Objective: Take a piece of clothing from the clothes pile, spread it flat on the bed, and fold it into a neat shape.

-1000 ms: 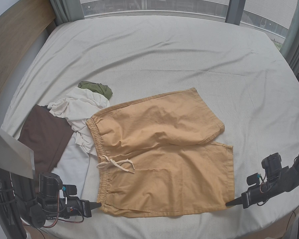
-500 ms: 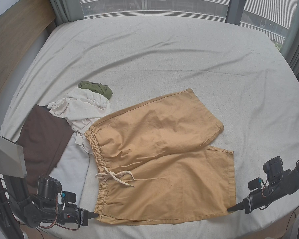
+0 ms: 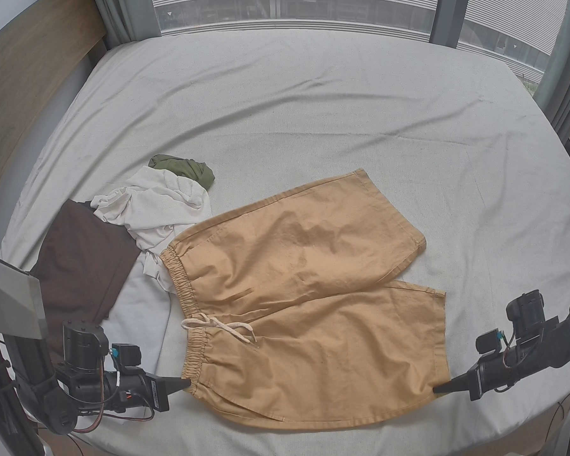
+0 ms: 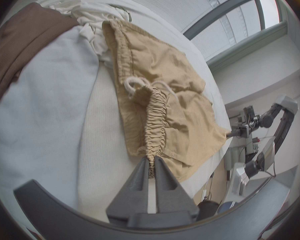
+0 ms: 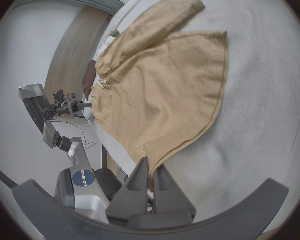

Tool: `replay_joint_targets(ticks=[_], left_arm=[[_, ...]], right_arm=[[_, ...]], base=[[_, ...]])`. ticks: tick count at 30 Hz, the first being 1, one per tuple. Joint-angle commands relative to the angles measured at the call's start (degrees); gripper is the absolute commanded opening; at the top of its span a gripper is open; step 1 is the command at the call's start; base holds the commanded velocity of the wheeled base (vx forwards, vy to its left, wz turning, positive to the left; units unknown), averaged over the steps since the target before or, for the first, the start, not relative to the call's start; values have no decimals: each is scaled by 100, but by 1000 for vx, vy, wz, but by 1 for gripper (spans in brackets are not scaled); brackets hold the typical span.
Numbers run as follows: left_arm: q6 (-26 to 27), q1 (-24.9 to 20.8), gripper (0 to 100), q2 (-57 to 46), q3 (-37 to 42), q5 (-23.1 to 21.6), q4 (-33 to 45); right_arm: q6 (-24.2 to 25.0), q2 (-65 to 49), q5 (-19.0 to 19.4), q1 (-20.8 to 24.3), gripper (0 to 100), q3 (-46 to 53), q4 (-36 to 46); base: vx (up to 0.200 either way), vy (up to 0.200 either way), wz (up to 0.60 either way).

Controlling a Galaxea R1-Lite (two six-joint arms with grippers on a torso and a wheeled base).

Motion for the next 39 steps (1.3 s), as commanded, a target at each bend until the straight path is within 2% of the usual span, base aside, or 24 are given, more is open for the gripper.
replay_joint_targets(ticks=[1, 7, 15, 22, 24, 25, 34, 39], left_arm=[[-399, -98, 0, -3, 99, -1, -663], [-478, -107, 0, 32, 81, -1, -1041], [-601, -98, 0, -38, -42, -1, -1076], [-689, -80, 0, -267, -174, -1, -1076], [-795, -89, 0, -329, -226, -1, -1085], [-1050, -98, 0, -469, -349, 8, -1076], [-1322, -98, 0, -601, -569, 26, -1076], [-1656, -98, 0, -803, -683, 52, -1076]], right_arm=[[133, -562, 229, -41, 0, -222, -71], [432, -738, 256, -50, 0, -530, -88], [722, -825, 423, -147, 0, -811, -255], [1777, -817, 414, -67, 0, -820, -1477], [1944, -808, 405, -67, 0, -811, -1670], [2155, -790, 405, -50, 0, -811, -1960], [2647, -667, 335, 56, 0, -855, -2655], [3007, -544, 265, 100, 0, -899, -3270]], base=[[0, 0, 0], [0, 0, 0], [0, 0, 0], [0, 0, 0], [0, 0, 0], [0, 0, 0], [0, 0, 0], [0, 0, 0]])
